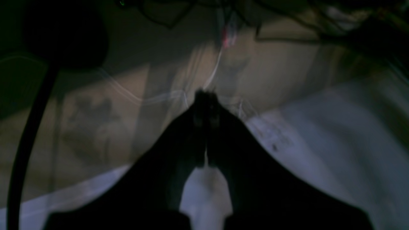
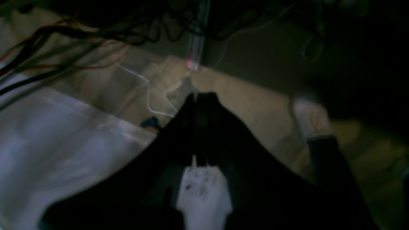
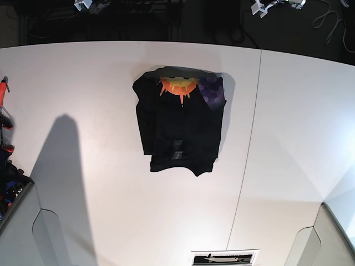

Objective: Layout the t-shirt on the table in an organized manner, then fold the t-shirt properly

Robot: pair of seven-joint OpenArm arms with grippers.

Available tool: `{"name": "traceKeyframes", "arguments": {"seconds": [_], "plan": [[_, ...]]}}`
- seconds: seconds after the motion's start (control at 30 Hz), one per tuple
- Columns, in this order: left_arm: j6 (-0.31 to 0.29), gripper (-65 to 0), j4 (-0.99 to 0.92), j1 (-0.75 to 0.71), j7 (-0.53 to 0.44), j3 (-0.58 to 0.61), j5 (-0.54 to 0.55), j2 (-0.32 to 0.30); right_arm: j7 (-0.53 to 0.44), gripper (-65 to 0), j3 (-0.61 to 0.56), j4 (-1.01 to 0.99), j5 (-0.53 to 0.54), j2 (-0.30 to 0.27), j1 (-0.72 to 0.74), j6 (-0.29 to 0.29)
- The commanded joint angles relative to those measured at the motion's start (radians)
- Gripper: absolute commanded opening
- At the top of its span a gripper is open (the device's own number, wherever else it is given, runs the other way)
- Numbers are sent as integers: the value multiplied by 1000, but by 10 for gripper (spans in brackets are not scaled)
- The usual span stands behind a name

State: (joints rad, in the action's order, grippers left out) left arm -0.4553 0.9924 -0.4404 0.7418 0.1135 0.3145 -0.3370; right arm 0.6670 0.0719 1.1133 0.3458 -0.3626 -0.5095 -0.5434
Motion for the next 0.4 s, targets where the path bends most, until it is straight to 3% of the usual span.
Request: {"name": "traceKeyframes", "arguments": {"seconds": [0.0,0.17,0.27,0.37], "plan": [[13,-650,-23,10,-1,25,-6,-9,33,-650,5,-48,2,-11,29,2],[29,-650,-127,111,-26,179,-8,-9,87,-650,5,-255,2,-2,186,24],[30,-650,-155,156,-60,254,13,-8,151,-650,5,-272,2,-3,238,24],[64,-650,-163,174,-74,282,24,6,139,-650,5,-266,6,-2,266,23]]}}
